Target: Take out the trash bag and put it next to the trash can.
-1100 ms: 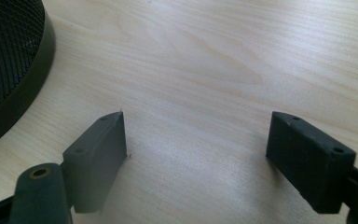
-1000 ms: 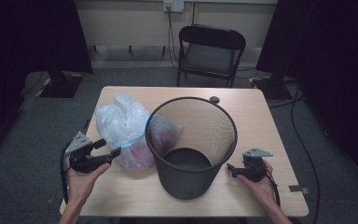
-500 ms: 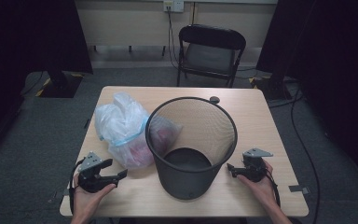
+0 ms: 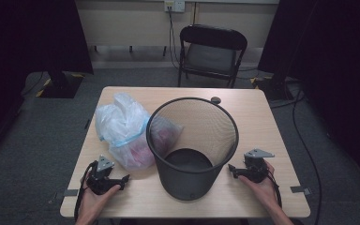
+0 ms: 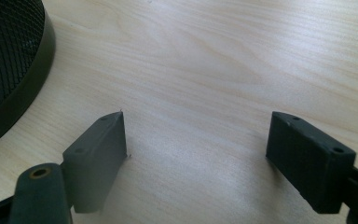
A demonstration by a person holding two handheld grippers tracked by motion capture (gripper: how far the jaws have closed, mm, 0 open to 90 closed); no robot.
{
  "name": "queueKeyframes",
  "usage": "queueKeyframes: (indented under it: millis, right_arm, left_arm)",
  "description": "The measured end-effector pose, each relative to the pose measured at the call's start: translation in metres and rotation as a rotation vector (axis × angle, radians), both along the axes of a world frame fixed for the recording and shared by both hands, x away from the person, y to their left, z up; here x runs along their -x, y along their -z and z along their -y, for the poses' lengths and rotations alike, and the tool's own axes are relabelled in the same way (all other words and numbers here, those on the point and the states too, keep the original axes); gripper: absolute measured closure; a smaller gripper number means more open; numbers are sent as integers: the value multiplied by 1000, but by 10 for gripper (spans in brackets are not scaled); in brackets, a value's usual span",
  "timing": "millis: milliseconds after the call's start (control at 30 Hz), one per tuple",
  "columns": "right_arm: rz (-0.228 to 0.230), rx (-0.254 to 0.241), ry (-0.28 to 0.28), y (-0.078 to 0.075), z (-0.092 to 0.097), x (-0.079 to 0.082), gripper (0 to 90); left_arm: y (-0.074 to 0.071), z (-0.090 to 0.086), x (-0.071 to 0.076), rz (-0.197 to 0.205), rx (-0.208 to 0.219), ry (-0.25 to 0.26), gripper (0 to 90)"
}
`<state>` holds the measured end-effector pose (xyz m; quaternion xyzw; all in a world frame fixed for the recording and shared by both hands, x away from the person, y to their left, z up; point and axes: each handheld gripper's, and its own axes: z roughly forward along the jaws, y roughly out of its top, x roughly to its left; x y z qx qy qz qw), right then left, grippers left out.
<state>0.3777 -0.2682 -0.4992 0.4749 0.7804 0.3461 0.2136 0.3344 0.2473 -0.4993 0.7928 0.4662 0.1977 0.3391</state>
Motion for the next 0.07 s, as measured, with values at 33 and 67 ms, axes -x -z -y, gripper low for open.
queueKeyframes:
  millis: [33,67]
  right_arm:
    - [0,0,0,0,0,0,190]
    - [0,0,0,0,0,0,189]
  left_arm:
    - [1,0,-1,5,5,0,140]
    - [1,0,-1,10,7,2,137]
